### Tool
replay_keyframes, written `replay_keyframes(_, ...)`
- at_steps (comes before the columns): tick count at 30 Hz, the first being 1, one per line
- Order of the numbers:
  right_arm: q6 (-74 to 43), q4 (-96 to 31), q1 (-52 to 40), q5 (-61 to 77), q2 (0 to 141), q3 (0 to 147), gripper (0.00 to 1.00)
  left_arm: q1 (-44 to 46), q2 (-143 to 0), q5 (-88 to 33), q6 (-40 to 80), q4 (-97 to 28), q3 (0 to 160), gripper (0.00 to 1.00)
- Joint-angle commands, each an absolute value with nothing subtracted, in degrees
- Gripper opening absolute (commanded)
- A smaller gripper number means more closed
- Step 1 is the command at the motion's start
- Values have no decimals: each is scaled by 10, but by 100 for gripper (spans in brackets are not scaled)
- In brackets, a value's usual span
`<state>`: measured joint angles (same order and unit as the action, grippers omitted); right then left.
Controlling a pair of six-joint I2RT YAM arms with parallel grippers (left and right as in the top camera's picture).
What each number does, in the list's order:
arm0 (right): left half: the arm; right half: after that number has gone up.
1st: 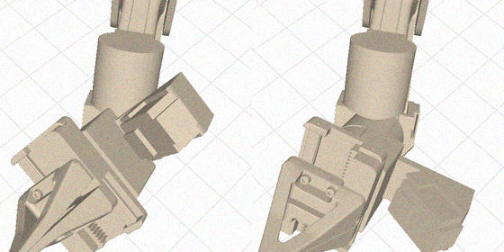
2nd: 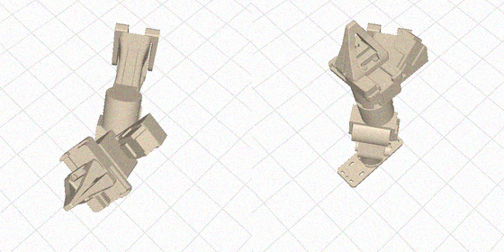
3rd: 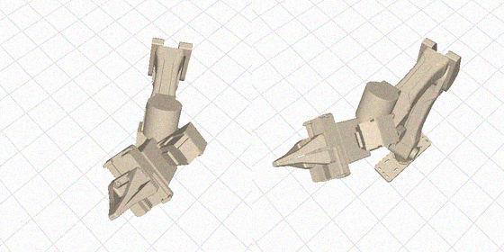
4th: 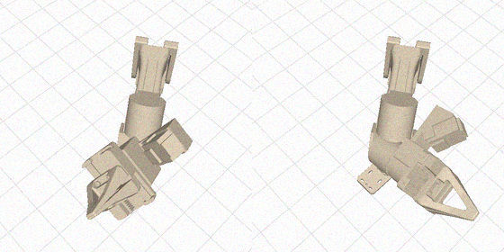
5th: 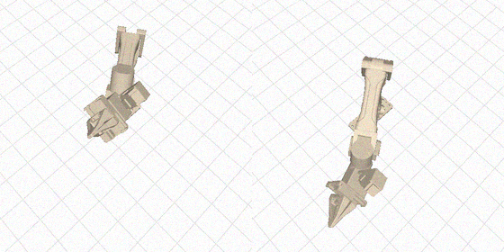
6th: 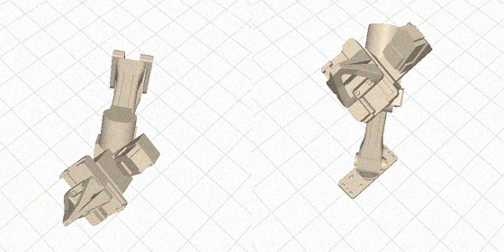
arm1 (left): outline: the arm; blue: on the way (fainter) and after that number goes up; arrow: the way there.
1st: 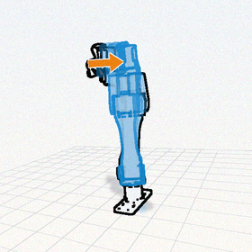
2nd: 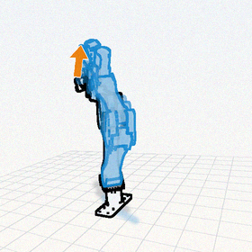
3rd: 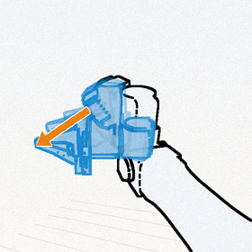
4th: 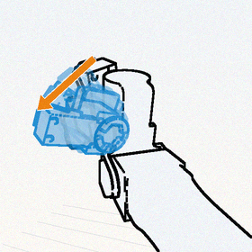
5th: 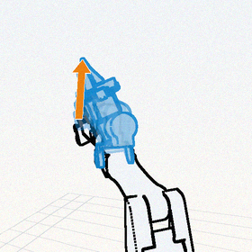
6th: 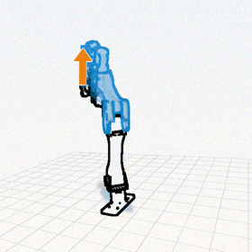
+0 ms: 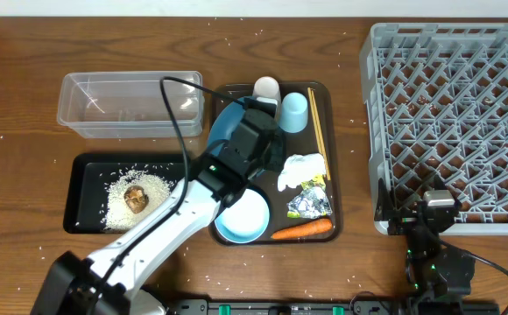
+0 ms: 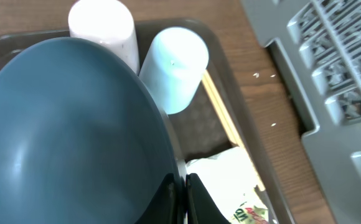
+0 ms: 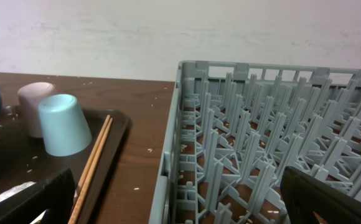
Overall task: Sort waste into correct bins and load items into the dishwasher rack
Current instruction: 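Carry the teal plate back and lower it onto the brown tray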
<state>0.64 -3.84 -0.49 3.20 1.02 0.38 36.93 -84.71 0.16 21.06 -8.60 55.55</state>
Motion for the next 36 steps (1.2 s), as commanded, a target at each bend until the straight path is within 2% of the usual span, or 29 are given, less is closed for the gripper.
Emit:
replay_keyframes(1, 7, -41, 0, 33, 9, 3, 99, 369, -867, 22, 199, -80, 573, 6)
replay_keyframes(13, 7, -41, 0, 33, 9, 3, 99, 369, -903, 19, 202, -80, 573, 7)
replay_keyframes(19, 7, -41, 0, 33, 9, 3, 99, 370, -902, -47, 204, -69, 573, 7)
replay_keyframes(29, 7, -41, 0, 33, 9, 3, 99, 371, -902, -53, 217, -67, 573, 7)
replay_keyframes(32, 7, -41, 0, 33, 9, 3, 99, 371, -901, -57, 217, -67, 573, 21)
replay_keyframes(36, 7, -41, 0, 33, 9, 3, 99, 371, -877, -100, 217, -73, 573, 29)
